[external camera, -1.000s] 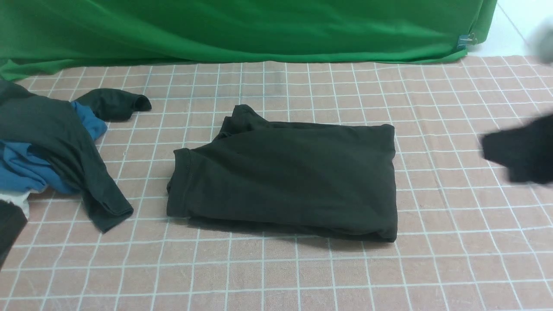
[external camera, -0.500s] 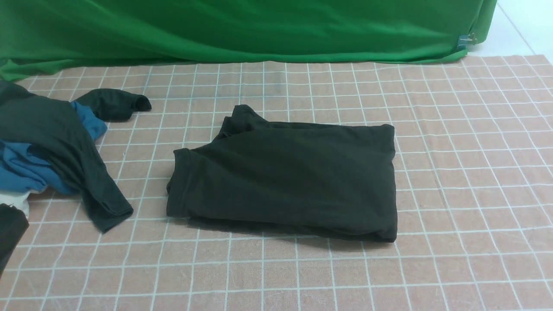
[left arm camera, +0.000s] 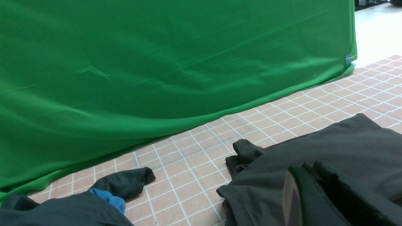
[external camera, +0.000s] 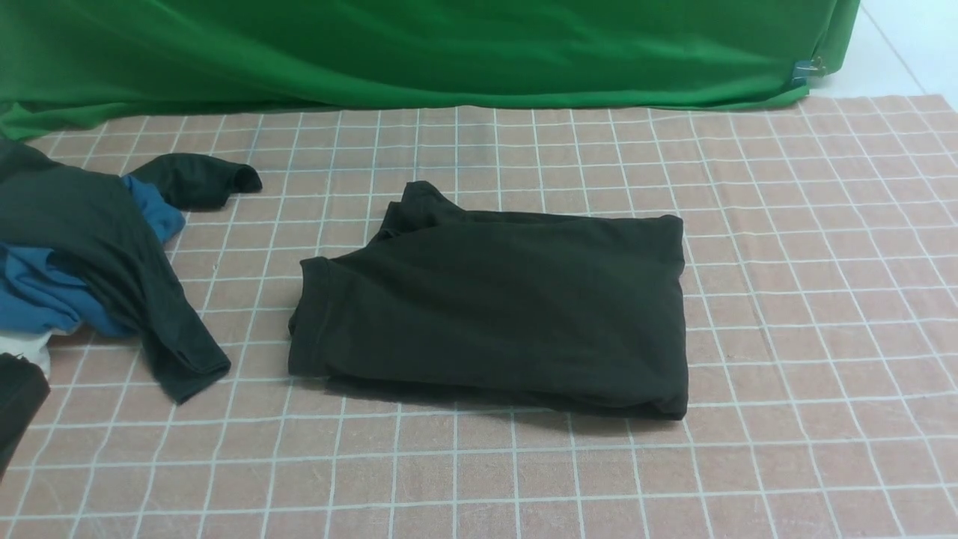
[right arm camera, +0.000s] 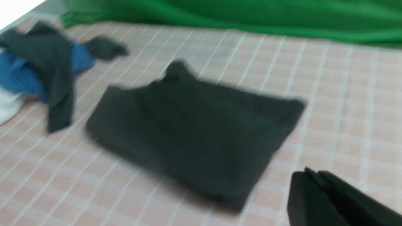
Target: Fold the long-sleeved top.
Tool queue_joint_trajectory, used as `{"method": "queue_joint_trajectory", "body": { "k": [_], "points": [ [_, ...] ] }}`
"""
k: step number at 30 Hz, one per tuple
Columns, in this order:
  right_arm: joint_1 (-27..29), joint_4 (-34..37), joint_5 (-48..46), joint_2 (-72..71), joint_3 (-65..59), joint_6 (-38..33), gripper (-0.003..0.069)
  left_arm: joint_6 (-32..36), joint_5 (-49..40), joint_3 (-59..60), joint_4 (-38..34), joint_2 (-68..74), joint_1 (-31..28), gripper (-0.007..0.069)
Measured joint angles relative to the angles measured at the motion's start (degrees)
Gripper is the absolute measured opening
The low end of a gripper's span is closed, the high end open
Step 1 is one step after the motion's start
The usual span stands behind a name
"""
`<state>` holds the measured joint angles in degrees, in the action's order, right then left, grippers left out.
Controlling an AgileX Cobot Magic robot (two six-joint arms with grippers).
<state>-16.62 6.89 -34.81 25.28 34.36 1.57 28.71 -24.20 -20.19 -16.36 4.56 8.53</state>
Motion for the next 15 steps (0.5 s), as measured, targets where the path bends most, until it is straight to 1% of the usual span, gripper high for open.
{"method": "queue_joint_trajectory", "body": {
  "k": [1,2,4,5,6,7,11,15],
  "points": [
    [2.7,0.0,4.0,-1.7,-2.5,-1.6,0.0026,0.0,0.0,0.0,0.0,0.0,0.0,0.0018],
    [3.1,0.0,4.6,-2.0,-3.5,-2.1,0.0026,0.0,0.0,0.0,0.0,0.0,0.0,0.0018],
    [7.8,0.1,11.6,-6.8,-11.1,-4.0,0.0026,0.0,0.0,0.0,0.0,0.0,0.0,0.0018],
    [8.1,0.1,12.1,-7.2,-11.1,-4.1,0.0026,0.0,0.0,0.0,0.0,0.0,0.0,0.0018],
    [10.5,0.1,15.6,-10.4,-16.5,-4.5,0.0026,0.0,0.0,0.0,0.0,0.0,0.0,0.0018],
    [11.6,0.1,17.4,-12.8,-19.8,-4.6,0.0026,0.0,0.0,0.0,0.0,0.0,0.0,0.0018],
    [13.8,0.1,21.8,-21.8,-31.0,-4.8,0.0026,0.0,0.0,0.0,0.0,0.0,0.0,0.0018],
    [14.0,0.1,21.3,-25.0,-34.6,-4.8,0.0026,0.0,0.0,0.0,0.0,-0.1,0.0,0.0018]
  ]
}}
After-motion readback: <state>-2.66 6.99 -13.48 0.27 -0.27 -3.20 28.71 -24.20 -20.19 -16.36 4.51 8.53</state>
